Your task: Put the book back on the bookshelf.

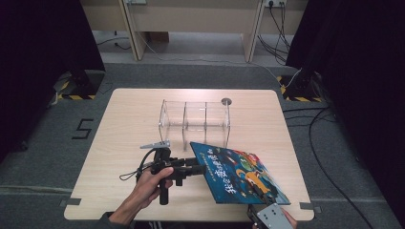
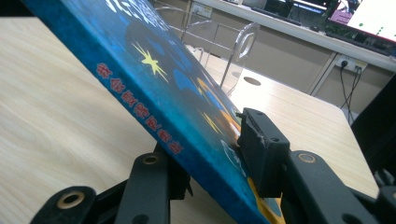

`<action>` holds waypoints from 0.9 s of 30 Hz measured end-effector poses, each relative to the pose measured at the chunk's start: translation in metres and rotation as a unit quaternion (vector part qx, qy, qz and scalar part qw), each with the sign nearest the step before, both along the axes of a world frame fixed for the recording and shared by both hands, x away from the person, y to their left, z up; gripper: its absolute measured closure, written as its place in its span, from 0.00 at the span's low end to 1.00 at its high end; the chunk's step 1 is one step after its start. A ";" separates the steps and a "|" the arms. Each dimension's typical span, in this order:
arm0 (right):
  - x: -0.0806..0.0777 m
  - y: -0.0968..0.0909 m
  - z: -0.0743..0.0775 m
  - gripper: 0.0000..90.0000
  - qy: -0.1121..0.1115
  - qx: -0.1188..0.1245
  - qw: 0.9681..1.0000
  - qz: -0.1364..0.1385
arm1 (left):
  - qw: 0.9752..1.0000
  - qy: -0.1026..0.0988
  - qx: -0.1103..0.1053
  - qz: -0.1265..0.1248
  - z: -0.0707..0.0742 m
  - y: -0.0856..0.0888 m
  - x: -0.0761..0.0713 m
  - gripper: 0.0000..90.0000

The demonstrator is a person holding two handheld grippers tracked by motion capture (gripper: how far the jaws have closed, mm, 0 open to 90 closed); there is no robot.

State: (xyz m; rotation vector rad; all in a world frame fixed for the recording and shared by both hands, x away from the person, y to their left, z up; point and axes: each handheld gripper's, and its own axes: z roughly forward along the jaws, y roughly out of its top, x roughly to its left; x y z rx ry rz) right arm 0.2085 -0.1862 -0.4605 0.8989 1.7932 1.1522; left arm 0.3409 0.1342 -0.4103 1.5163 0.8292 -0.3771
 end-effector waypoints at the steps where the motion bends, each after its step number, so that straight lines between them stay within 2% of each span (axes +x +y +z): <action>1: 0.000 -0.002 0.001 0.72 0.001 0.006 1.000 -0.001 | 1.000 -0.010 0.004 0.002 0.002 0.001 -0.001 0.35; 4: 0.001 -0.008 0.003 0.72 0.002 0.027 1.000 -0.003 | 0.999 -0.031 0.018 0.005 0.005 0.004 -0.004 0.35; 6: 0.002 -0.010 0.004 0.72 0.005 0.039 0.999 -0.005 | 0.998 -0.048 0.043 0.008 0.003 0.005 -0.006 0.35; 8: 0.003 -0.012 0.005 0.72 0.006 0.046 0.999 -0.004 | 0.994 -0.069 0.080 0.015 -0.002 0.005 -0.007 0.34; 12: 0.004 -0.016 0.006 0.72 0.008 0.065 0.998 -0.005 | 0.987 -0.093 0.125 0.027 -0.013 0.010 -0.010 0.34; 16: 0.005 -0.021 0.008 0.71 0.008 0.081 0.997 -0.005 | 0.977 -0.121 0.171 0.044 -0.032 0.022 -0.010 0.33; 17: 0.006 -0.023 0.008 0.71 0.010 0.086 0.996 -0.004 | 0.974 -0.126 0.184 0.050 -0.038 0.026 -0.009 0.33; 18: 0.006 -0.024 0.009 0.71 0.010 0.089 0.996 -0.004 | 0.969 -0.133 0.197 0.059 -0.044 0.030 -0.008 0.32; 19: 0.006 -0.025 0.009 0.71 0.011 0.093 0.996 -0.003 | 0.964 -0.142 0.216 0.067 -0.049 0.035 -0.007 0.31; 21: 0.008 -0.027 0.009 0.71 0.014 0.103 0.995 -0.003 | 0.949 -0.159 0.259 0.080 -0.059 0.044 -0.002 0.30; 22: 0.009 -0.029 0.010 0.71 0.013 0.107 0.994 -0.003 | 0.946 -0.154 0.271 0.086 -0.064 0.049 0.000 0.30; 23: 0.009 -0.030 0.010 0.71 0.014 0.111 0.994 -0.002 | 0.945 -0.145 0.277 0.091 -0.068 0.052 0.001 0.30; 24: 0.009 -0.031 0.010 0.71 0.015 0.117 0.993 -0.001 | 0.943 -0.142 0.287 0.092 -0.071 0.056 0.002 0.30; 25: 0.010 -0.033 0.010 0.71 0.016 0.121 0.992 -0.002 | 0.938 -0.143 0.304 0.089 -0.075 0.058 0.003 0.30; 26: 0.010 -0.034 0.011 0.71 0.016 0.125 0.992 -0.002 | 0.930 -0.146 0.326 0.086 -0.078 0.060 0.004 0.29; 27: 0.011 -0.035 0.011 0.71 0.019 0.132 0.991 -0.002 | 0.921 -0.151 0.350 0.082 -0.082 0.061 0.005 0.29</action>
